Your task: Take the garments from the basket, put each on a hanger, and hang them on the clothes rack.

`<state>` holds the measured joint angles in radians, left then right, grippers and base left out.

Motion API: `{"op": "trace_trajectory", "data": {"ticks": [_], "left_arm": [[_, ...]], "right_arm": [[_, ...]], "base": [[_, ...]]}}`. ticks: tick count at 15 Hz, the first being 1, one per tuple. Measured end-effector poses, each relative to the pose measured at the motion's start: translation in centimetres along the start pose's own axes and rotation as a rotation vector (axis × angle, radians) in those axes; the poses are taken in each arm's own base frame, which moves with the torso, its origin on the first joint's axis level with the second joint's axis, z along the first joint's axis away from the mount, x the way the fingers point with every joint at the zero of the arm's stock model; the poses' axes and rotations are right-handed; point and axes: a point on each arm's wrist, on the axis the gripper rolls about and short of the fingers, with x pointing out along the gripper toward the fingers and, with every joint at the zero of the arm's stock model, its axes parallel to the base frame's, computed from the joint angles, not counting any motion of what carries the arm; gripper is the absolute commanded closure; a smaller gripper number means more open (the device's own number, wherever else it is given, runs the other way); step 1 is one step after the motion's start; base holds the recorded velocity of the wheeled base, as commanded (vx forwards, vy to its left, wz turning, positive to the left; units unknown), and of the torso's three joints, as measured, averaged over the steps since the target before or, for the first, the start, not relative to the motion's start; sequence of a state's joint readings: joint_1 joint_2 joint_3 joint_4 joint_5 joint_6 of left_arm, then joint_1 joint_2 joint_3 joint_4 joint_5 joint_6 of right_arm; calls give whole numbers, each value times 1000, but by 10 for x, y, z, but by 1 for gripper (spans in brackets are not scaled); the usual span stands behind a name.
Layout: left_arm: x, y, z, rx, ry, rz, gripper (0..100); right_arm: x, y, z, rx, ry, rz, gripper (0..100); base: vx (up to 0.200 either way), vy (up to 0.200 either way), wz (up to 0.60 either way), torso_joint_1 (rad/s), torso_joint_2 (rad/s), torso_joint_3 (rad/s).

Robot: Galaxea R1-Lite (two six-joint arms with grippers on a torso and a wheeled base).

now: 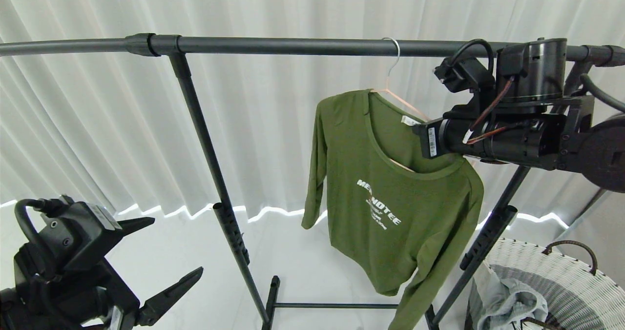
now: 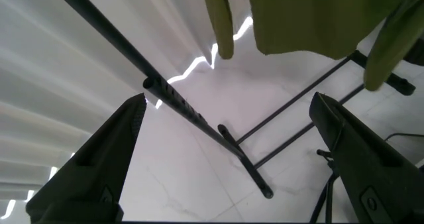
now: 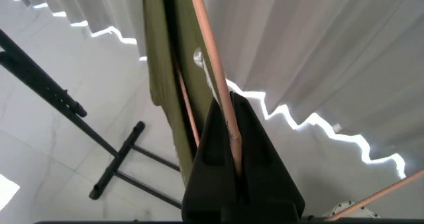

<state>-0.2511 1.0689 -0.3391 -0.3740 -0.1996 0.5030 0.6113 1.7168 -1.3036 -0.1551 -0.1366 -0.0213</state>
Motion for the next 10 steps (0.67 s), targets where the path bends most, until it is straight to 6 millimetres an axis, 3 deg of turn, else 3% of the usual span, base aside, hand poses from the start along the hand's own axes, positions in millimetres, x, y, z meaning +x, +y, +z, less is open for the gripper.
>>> {"op": "trace_trajectory", "data": {"ticks": [4, 5, 10], "left_arm": [[0, -1, 0, 1, 0, -3, 0], [0, 0, 0, 1, -1, -3, 0], [-1, 1, 0, -13, 1, 10, 0]], "right_arm": [[1, 0, 0, 0, -3, 1, 100], [1, 0, 1, 3, -7, 0, 0], [-16, 0, 8, 11, -39, 9, 0]], "base": [[0, 0, 0, 0, 0, 0], [0, 0, 0, 0, 0, 0], [0, 0, 0, 0, 0, 0]]}}
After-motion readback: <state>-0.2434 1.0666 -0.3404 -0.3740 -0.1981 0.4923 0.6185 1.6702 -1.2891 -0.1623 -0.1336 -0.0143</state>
